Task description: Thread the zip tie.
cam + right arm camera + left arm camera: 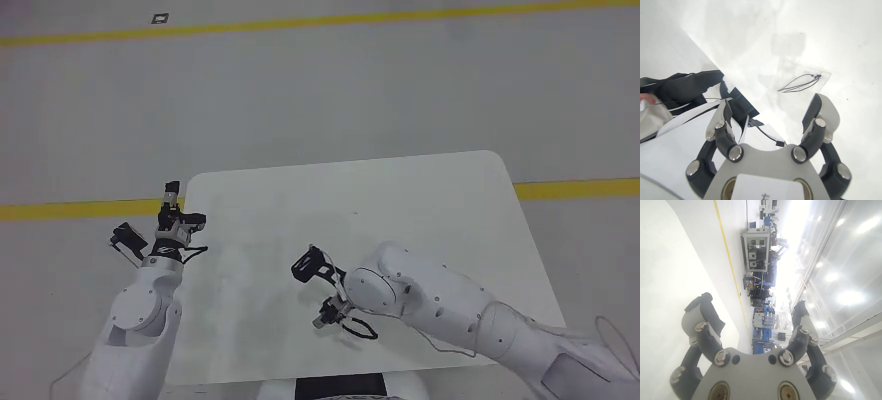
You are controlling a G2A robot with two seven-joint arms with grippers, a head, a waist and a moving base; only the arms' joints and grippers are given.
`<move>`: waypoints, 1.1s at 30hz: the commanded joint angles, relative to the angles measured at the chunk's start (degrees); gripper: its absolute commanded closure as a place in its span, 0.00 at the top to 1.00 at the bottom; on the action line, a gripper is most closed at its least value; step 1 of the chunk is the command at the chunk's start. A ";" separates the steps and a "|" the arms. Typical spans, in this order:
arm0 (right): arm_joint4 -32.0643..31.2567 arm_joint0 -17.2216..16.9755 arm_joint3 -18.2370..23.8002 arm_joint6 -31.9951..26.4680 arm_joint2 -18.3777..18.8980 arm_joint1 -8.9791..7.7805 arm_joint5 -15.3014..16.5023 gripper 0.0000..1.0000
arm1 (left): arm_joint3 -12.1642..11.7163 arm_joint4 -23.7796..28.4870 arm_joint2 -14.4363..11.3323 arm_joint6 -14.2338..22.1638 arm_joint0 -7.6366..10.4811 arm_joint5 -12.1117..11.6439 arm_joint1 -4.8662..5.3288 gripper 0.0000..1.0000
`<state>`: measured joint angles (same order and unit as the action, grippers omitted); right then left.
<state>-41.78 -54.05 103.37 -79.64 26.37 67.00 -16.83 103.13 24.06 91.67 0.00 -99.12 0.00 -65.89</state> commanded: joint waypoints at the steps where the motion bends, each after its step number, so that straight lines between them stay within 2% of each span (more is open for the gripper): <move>1: 1.02 1.68 -0.32 0.00 -2.16 0.21 -2.02 1.00 | 0.00 0.00 0.00 0.00 0.00 0.00 0.00 1.00; 7: 3.14 4.93 -3.89 0.00 -6.17 1.33 -2.65 1.00 | 0.00 0.00 0.00 0.00 0.00 0.00 0.00 1.00; 11: 3.60 5.41 -7.14 0.00 -7.07 2.62 -2.65 1.00 | 0.00 0.00 0.00 0.00 0.00 0.00 0.00 1.00; 14: 3.54 5.37 -7.64 0.00 -6.89 3.43 -2.65 1.00 | 0.00 0.00 0.00 0.00 0.00 0.00 0.00 1.00; 29: 3.54 5.37 -7.64 0.00 -6.89 3.43 -2.65 1.00 | 0.00 0.00 0.00 0.00 0.00 0.00 0.00 1.00; 33: 1.45 4.50 -7.74 1.92 -7.10 3.40 -1.92 1.00 | 0.00 0.00 0.00 0.00 0.00 0.00 0.00 1.00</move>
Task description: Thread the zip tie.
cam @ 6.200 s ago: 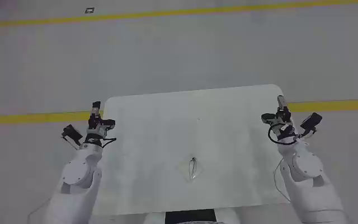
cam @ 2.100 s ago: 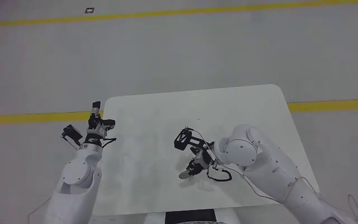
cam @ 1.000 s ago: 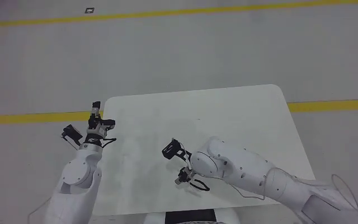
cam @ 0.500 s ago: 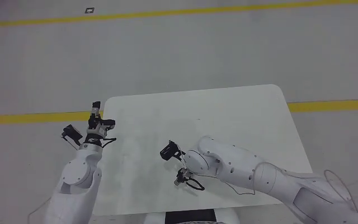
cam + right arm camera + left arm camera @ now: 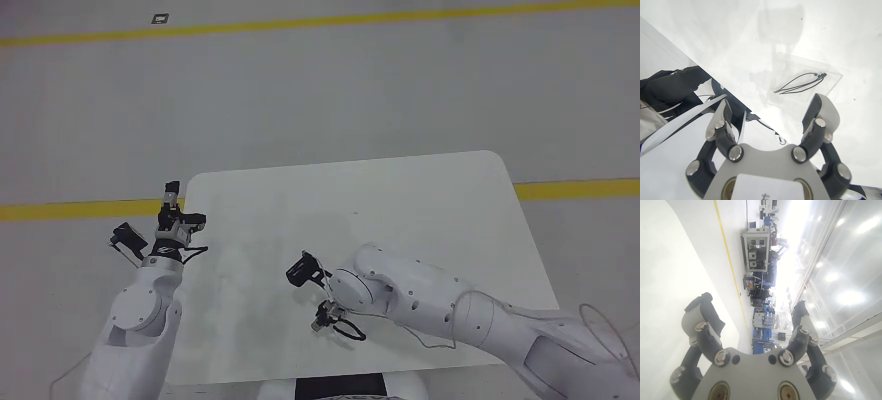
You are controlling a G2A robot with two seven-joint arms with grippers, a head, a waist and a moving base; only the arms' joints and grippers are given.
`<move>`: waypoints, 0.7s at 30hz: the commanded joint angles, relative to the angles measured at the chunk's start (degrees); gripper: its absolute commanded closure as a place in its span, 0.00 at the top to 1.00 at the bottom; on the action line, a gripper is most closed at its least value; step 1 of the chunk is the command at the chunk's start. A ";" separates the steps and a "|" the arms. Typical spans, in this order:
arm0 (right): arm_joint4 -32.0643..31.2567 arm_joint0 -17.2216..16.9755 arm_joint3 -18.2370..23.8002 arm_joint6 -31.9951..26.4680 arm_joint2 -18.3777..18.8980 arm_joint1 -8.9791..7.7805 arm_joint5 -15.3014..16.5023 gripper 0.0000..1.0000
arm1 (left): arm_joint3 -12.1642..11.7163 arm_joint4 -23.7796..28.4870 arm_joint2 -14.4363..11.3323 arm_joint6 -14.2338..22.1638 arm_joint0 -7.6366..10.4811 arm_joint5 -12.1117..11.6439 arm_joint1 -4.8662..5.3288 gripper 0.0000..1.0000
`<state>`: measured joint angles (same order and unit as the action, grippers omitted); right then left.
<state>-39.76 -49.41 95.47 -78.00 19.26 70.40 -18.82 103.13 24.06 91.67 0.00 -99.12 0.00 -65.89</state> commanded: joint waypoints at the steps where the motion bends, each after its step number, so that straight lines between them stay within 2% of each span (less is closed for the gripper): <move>1: -1.19 -0.19 0.57 0.14 0.10 0.01 -0.01 1.00 | 0.00 0.00 0.00 0.00 0.00 0.00 0.00 1.00; 7: -3.29 -0.49 0.51 -1.64 0.16 0.42 -0.66 1.00 | 0.00 0.00 0.00 0.00 0.00 0.00 0.00 1.00; 20: -5.41 -2.47 -4.46 -1.64 1.78 2.29 -0.66 1.00 | 0.00 0.00 0.00 0.00 0.00 0.00 0.00 1.00; 21: -5.61 -2.57 -4.88 -1.64 1.90 2.40 -0.66 0.88 | 0.00 0.00 0.00 0.00 0.00 0.00 0.00 1.00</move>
<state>-45.21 -51.90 90.93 -79.64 21.06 72.71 -19.48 103.13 24.06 91.67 0.00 -99.12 0.00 -65.89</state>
